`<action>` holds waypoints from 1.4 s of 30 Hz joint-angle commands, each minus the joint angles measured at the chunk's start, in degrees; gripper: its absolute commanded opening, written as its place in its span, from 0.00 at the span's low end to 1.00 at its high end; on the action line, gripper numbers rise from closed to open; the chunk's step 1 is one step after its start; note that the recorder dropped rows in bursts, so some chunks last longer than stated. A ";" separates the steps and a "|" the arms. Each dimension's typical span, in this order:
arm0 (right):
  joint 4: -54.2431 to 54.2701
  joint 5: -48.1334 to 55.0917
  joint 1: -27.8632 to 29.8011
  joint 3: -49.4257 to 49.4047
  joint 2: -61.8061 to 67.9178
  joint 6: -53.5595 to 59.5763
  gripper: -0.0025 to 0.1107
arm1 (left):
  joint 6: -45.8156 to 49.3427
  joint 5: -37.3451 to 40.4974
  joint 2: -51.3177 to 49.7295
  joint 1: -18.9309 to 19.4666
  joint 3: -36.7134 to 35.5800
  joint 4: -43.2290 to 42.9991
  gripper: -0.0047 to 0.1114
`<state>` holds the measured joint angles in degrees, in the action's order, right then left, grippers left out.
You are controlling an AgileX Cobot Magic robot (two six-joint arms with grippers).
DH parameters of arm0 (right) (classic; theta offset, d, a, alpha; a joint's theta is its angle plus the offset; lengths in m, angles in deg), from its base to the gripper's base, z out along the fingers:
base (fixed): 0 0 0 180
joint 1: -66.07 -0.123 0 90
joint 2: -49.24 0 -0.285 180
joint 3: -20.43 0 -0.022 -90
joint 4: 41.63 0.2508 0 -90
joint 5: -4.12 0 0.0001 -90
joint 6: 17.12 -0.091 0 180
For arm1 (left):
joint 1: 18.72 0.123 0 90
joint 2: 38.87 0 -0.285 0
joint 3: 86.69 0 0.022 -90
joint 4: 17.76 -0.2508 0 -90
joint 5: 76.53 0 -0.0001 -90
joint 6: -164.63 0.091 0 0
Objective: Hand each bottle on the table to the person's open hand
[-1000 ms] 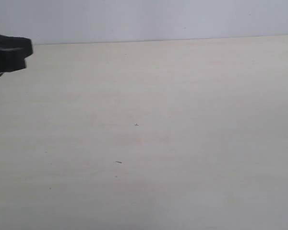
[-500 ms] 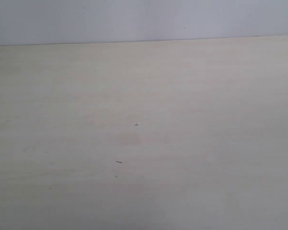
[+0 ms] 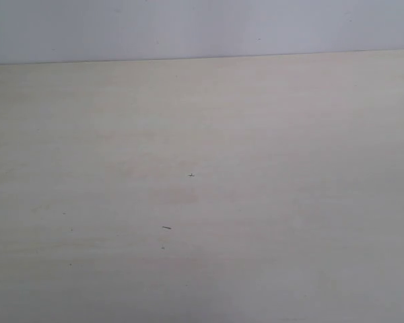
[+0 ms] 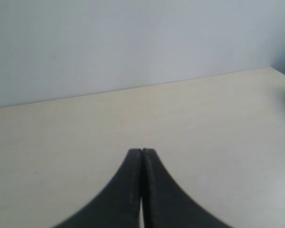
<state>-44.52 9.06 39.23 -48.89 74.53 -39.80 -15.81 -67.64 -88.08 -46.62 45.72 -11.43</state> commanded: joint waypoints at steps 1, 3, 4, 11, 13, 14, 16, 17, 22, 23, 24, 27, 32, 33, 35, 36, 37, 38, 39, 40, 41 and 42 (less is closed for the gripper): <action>-0.13 -0.75 0.15 -0.10 -0.27 0.10 0.02 | 0.44 -0.20 0.30 0.12 -0.17 -0.11 0.04; -0.13 -0.75 0.15 -0.10 -0.27 0.10 0.02 | 0.44 -0.20 0.32 0.39 -0.17 -0.11 0.04; -0.13 -0.75 0.15 -0.10 -0.27 0.10 0.02 | 0.44 -0.20 0.32 0.50 -0.17 -0.11 0.04; -0.13 -0.75 0.15 -0.10 -0.27 0.10 0.02 | 0.44 -0.20 0.55 1.76 -0.17 -0.11 0.04; -0.13 -0.75 0.15 -0.10 -0.27 0.10 0.02 | 1.18 -0.20 1.16 3.60 -0.17 -0.11 0.04; -0.13 -0.75 0.15 -0.10 -0.27 0.10 0.02 | 1.73 -0.20 1.56 4.89 -0.17 -0.11 0.04; -0.13 -0.75 0.15 -0.10 -0.27 0.10 0.02 | 1.71 0.19 2.60 7.35 -0.17 -0.11 0.04; -0.13 -0.75 0.15 -0.10 -0.27 0.10 0.02 | 1.71 0.78 3.23 8.79 -0.17 -0.11 0.04; -0.13 -0.75 0.15 -0.10 -0.27 0.10 0.02 | 1.71 7.21 7.73 16.14 -0.17 -0.11 0.04; -0.13 -0.75 0.15 -0.10 -0.27 0.10 0.02 | 1.71 8.50 9.09 17.64 -0.17 -0.11 0.04; -0.13 -0.75 0.15 -0.10 -0.27 0.10 0.02 | 1.71 9.65 10.54 19.00 -0.17 -0.11 0.04; -0.13 -0.75 0.15 -0.10 -0.27 0.10 0.02 | 1.71 11.14 15.49 21.89 -0.17 0.02 0.04; -0.13 -0.75 0.15 -0.10 -0.27 0.10 0.02 | 1.71 12.22 23.29 23.21 -0.17 0.02 0.04; -0.13 -0.75 0.15 -0.10 -0.27 0.10 0.02 | 1.71 12.22 24.94 23.21 -0.17 0.02 0.04; -0.13 -0.75 0.15 -0.10 -0.27 0.10 0.02 | 1.71 12.22 27.81 23.21 -0.17 0.02 0.04; -0.13 -0.75 0.15 -0.10 -0.27 0.10 0.02 | 1.71 12.22 29.37 23.21 -0.17 0.02 0.04; -0.13 -0.75 0.15 -0.10 -0.27 0.10 0.02 | 1.71 12.22 30.80 23.21 -0.17 0.02 0.04; -0.13 -0.75 0.15 -0.10 -0.27 0.10 0.02 | 1.71 12.22 32.12 23.21 -0.17 0.02 0.04; -0.13 -0.75 0.15 -0.10 -0.27 0.10 0.02 | 1.71 12.22 33.29 23.21 -0.17 0.02 0.04; -0.13 -0.75 0.15 -0.10 -0.27 0.10 0.02 | 1.71 12.22 34.13 23.21 -0.17 0.02 0.04; -0.13 -0.75 0.15 -0.10 -0.27 0.10 0.02 | 1.71 12.22 35.06 23.21 -0.17 0.02 0.04; -0.13 -0.75 0.15 -0.10 -0.27 0.10 0.02 | 1.71 12.22 35.85 23.21 -0.17 0.02 0.04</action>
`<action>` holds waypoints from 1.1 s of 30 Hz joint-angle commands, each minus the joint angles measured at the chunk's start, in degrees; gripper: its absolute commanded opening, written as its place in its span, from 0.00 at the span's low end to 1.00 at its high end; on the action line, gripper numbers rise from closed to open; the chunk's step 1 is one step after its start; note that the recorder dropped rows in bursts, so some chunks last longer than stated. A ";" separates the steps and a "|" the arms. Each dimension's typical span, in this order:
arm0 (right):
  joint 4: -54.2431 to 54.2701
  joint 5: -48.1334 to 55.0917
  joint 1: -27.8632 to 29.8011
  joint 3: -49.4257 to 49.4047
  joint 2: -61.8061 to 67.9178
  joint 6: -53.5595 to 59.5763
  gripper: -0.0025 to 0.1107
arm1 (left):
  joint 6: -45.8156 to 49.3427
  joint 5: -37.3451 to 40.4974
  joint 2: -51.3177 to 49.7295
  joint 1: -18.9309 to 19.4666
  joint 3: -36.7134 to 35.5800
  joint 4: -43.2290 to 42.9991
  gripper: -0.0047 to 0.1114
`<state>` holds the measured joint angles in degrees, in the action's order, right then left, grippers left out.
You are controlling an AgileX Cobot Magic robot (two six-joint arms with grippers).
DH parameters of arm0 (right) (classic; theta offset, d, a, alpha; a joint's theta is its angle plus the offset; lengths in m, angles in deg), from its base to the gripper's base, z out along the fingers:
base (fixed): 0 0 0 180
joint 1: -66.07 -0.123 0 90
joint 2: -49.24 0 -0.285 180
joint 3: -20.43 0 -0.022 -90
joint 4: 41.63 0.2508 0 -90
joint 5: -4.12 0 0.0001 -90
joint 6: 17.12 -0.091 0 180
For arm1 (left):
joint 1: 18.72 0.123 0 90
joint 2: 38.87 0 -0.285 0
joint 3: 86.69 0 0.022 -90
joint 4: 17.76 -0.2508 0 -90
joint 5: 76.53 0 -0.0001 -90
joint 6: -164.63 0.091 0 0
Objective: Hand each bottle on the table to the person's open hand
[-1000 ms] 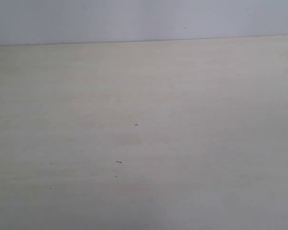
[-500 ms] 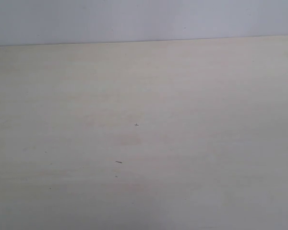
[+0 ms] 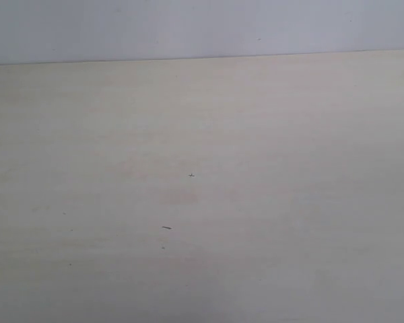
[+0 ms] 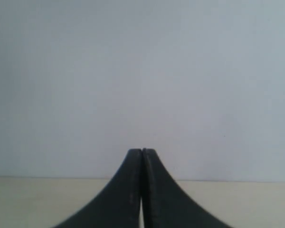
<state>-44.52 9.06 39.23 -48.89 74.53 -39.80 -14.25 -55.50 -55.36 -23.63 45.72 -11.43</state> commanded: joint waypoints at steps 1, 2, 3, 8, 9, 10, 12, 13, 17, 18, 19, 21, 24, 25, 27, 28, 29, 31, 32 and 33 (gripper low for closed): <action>-0.13 -0.75 0.15 -0.10 -0.27 0.10 0.02 | 0.15 0.08 3.81 0.22 -0.17 0.03 0.04; -0.13 -0.75 0.15 -0.10 -0.27 0.10 0.02 | 0.15 0.08 4.32 0.22 -0.17 0.03 0.04; -0.13 -0.75 0.15 -0.10 -0.27 0.10 0.02 | 0.15 0.08 4.85 0.22 -0.17 0.03 0.04; -0.13 -0.75 0.15 -0.10 -0.27 0.10 0.02 | 0.15 0.19 6.90 0.22 -0.17 0.03 0.04; -0.13 -0.75 0.15 -0.10 -0.27 0.10 0.02 | 0.15 0.19 7.14 0.22 -0.17 0.03 0.04; -0.13 -0.75 0.15 -0.10 -0.27 0.10 0.02 | 0.15 0.19 7.27 0.22 -0.17 0.03 0.04; -0.13 -0.32 0.15 -0.10 -0.27 0.10 0.02 | 0.15 0.19 7.28 0.22 -0.17 0.23 0.04; -0.13 -0.32 0.15 -0.10 -0.27 0.10 0.02 | 0.15 0.19 7.28 0.22 -0.17 0.23 0.04; -0.13 -0.32 0.15 -0.10 -0.27 0.10 0.02 | 0.15 0.19 7.28 0.22 -0.17 0.38 0.04; -0.13 -0.32 0.15 -0.10 -0.27 0.10 0.02 | 0.15 0.06 7.28 0.22 -0.17 0.39 0.04; -0.13 -0.32 0.15 -0.10 -0.27 0.10 0.02 | 0.15 -0.17 7.28 0.22 -0.17 0.62 0.04; -0.13 -0.32 0.15 -0.10 -0.27 0.10 0.02 | 0.15 -0.74 7.28 0.22 -0.17 1.40 0.04; -0.13 -0.32 0.15 -0.10 -0.27 0.10 0.02 | 0.15 -0.77 7.28 0.22 -0.17 1.58 0.04; -0.13 -0.32 0.15 -0.10 -0.27 0.10 0.02 | 0.15 -0.62 7.28 0.22 -0.17 1.58 0.04; -0.13 -0.32 0.15 -0.10 -0.27 0.10 0.02 | 0.15 -0.19 7.28 0.22 -0.17 1.58 0.04; -0.13 -0.32 0.15 -0.10 -0.27 0.10 0.02 | 0.15 0.07 7.28 0.22 -0.17 1.58 0.04; -0.13 -0.32 0.15 -0.10 -0.27 0.10 0.02 | 0.15 0.33 7.28 0.22 -0.17 1.58 0.04; -0.13 -0.32 0.15 -0.10 -0.27 0.10 0.02 | 0.15 0.60 7.28 0.22 -0.17 1.58 0.04; -0.13 -0.32 0.15 -0.10 -0.27 0.10 0.02 | 0.15 1.01 7.28 0.22 -0.17 1.58 0.04; -0.13 -0.32 0.15 -0.10 -0.27 0.10 0.02 | 0.15 1.32 7.28 0.22 -0.17 1.58 0.04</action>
<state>-44.52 9.06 39.23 -48.89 74.53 -39.80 -14.25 -54.99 -48.37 -23.63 45.72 -10.40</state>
